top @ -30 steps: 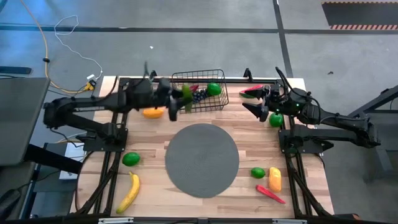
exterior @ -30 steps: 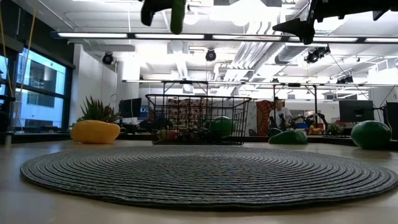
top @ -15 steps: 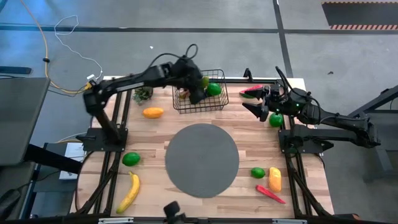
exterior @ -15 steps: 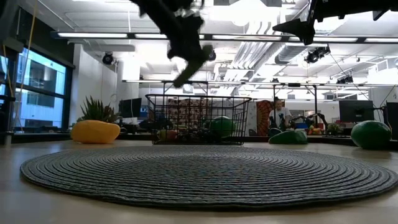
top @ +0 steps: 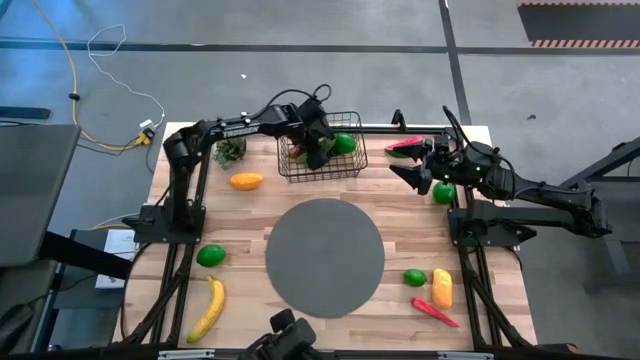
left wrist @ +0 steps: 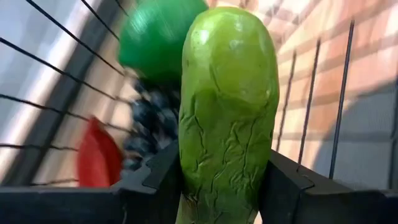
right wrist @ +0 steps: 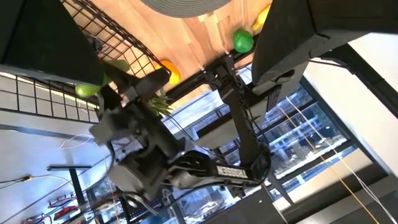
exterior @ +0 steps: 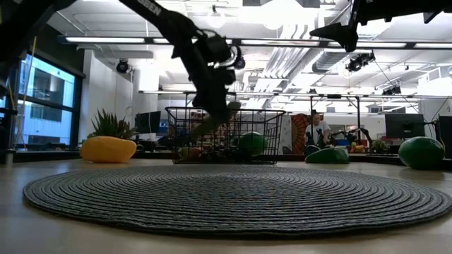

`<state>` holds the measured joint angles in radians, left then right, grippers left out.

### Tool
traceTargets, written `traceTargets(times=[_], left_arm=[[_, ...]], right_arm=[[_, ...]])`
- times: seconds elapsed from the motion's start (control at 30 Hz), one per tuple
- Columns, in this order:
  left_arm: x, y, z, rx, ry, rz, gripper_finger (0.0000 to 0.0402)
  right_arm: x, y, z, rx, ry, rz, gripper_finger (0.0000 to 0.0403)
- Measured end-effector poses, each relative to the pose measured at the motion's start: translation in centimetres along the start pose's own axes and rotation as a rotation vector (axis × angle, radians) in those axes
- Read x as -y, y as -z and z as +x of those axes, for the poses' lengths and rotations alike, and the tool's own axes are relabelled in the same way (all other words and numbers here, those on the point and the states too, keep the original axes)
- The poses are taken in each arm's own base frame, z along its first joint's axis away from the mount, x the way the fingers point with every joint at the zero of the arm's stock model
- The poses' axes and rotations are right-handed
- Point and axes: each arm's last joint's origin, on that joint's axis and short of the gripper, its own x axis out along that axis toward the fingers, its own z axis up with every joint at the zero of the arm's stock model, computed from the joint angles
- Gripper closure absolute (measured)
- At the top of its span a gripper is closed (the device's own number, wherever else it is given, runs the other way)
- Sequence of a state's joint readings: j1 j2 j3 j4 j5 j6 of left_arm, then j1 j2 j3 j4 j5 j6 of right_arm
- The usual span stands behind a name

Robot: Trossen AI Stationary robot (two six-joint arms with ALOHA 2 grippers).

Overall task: Build produce basket
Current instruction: Put the green cucumber into the black wire basket

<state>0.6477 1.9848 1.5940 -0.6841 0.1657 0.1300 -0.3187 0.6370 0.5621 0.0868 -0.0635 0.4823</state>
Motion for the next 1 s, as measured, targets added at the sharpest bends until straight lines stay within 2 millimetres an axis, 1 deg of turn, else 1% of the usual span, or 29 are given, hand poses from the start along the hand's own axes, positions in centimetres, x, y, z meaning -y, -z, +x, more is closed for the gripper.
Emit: traceTargets(times=[0.1,0.3,0.47,0.67,0.83,1.0], left_arm=[[-0.2,0.7,1.0,-0.059,0.048,0.034,0.025],[-0.1,1.5,2.4,-0.145,0.059,0.063,0.025],[-0.1,1.5,2.5,-0.145,0.06,0.067,0.025],[0.0,1.7,2.5,-0.165,0.066,0.084,0.025],[0.7,1.8,2.6,-0.18,0.077,0.118,0.0245],[1.8,1.7,2.8,-0.184,0.089,0.149,0.0225]], right_arm=[[0.1,0.1,0.2,-0.009,0.005,0.016,0.0013],[0.4,0.6,0.9,-0.043,0.023,0.019,0.0013],[0.7,1.0,1.6,-0.074,0.04,0.022,0.0013],[0.6,1.0,1.7,-0.066,0.035,0.022,0.0013],[0.6,0.9,1.7,-0.062,0.033,0.022,0.0013],[0.6,0.9,1.7,-0.062,0.033,0.021,0.0013]])
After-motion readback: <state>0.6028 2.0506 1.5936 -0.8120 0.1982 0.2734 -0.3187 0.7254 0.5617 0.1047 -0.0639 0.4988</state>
